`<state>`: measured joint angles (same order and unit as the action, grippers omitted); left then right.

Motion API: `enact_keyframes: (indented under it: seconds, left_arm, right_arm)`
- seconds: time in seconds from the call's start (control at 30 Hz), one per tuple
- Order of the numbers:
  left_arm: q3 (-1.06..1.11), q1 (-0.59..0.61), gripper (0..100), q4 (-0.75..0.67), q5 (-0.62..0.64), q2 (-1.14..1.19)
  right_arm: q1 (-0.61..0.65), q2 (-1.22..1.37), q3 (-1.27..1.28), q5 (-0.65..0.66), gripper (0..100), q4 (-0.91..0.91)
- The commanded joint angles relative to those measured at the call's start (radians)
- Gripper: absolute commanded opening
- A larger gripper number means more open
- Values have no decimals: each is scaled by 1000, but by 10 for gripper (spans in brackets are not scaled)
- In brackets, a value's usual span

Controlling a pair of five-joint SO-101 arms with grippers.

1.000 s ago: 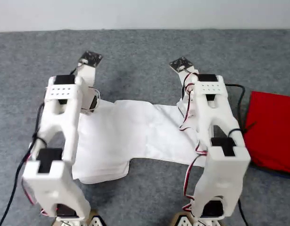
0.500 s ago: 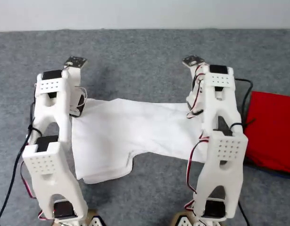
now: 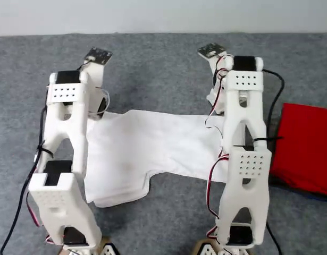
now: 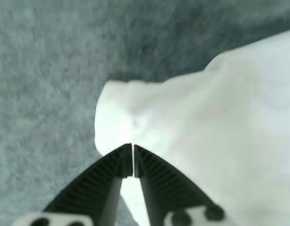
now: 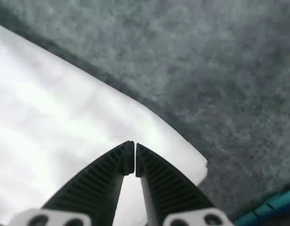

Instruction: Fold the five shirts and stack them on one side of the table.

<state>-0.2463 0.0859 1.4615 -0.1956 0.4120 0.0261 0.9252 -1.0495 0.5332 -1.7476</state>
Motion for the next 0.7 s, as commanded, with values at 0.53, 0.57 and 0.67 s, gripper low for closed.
enact_keyframes:
  seconds: [0.53, 0.57, 0.67]
  left_arm:
    - [-311, 137, 15, -77, 60, 336]
    - [-335, 138, 15, -54, 58, 344]
    - [-409, 130, 15, 25, 58, 348]
  right_arm:
    - [-111, 159, -49, 8, 11, 21]
    - [-116, 156, -49, 8, 11, 18]
    - [-113, 147, -92, 8, 11, -15]
